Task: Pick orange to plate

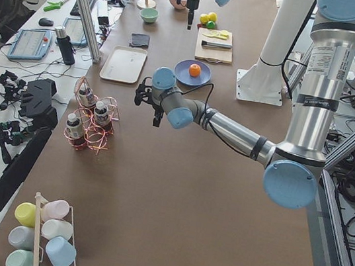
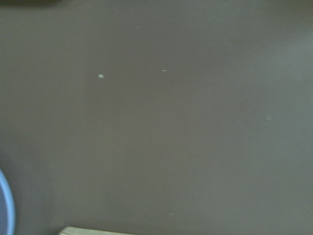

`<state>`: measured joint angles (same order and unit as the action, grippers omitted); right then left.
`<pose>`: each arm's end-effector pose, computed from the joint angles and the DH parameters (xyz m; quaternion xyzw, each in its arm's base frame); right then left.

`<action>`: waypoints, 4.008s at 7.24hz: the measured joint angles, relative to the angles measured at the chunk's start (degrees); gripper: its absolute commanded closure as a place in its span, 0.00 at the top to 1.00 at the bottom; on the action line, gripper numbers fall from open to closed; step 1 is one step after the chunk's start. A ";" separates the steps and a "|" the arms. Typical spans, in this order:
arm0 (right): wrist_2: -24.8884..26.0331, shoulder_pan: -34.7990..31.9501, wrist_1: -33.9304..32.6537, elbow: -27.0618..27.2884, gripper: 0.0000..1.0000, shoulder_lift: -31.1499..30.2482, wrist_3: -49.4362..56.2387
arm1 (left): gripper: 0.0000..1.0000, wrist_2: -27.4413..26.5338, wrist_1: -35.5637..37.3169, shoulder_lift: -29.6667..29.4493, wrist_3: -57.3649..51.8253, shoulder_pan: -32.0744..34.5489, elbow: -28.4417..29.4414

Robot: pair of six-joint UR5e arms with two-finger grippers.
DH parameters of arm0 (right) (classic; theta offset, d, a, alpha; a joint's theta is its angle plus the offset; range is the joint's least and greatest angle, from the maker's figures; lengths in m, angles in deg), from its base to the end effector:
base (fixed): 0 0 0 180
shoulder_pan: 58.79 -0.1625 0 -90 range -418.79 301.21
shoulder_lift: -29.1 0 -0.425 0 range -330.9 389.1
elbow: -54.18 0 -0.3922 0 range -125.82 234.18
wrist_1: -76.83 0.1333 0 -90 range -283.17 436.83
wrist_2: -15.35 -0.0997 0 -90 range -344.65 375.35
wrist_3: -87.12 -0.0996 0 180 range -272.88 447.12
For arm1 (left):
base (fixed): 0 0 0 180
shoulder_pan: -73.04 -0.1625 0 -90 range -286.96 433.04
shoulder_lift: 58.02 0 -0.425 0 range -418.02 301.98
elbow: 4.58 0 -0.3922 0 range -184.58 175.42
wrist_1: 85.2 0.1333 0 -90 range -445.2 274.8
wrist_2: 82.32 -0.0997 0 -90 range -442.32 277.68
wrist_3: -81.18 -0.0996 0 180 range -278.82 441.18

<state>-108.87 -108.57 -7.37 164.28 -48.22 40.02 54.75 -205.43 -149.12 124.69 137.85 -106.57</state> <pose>-0.2976 -0.4717 0.3670 0.0367 -0.4189 -0.0429 0.9063 0.1621 -0.4865 0.4795 0.0700 0.4973 0.0099 0.8647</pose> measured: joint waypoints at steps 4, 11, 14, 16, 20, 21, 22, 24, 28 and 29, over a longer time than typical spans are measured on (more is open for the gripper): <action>-3.92 -17.37 0.35 0.15 1.00 -18.89 30.49 | 0.97 4.13 5.01 10.52 -31.39 14.95 7.70; -5.23 -30.61 -0.09 -6.08 1.00 -25.86 47.00 | 0.97 4.47 33.87 9.57 -48.33 26.39 -0.26; -5.47 -31.30 0.09 -8.15 1.00 -25.62 47.18 | 0.97 3.13 34.11 8.31 -49.15 27.07 1.38; -5.58 -31.34 0.27 -9.02 1.00 -25.30 47.17 | 0.97 1.64 34.08 8.25 -49.27 27.08 1.68; -5.59 -31.35 0.36 -9.26 1.00 -25.18 47.04 | 0.97 0.10 34.01 8.17 -49.23 27.05 1.87; -5.59 -31.35 0.36 -9.24 1.00 -25.14 47.00 | 0.97 -0.22 34.01 8.17 -49.22 27.04 1.87; -5.59 -31.35 0.36 -9.17 1.00 -25.10 46.96 | 0.97 -0.34 34.01 8.18 -49.22 27.04 1.89; -5.77 -31.35 0.36 -9.11 1.00 -25.04 46.90 | 0.97 -0.39 34.01 8.27 -49.22 27.06 1.86; -7.64 -31.35 0.36 -8.73 1.00 -25.18 46.92 | 0.97 -0.38 33.93 8.23 -49.11 27.02 2.20; -7.78 -31.35 0.36 -8.78 1.00 -25.22 46.92 | 0.97 -0.35 33.93 8.24 -49.08 27.02 2.18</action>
<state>-116.65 -139.91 -7.02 155.50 -73.43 86.94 54.40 -171.50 -140.88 75.61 164.87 -104.39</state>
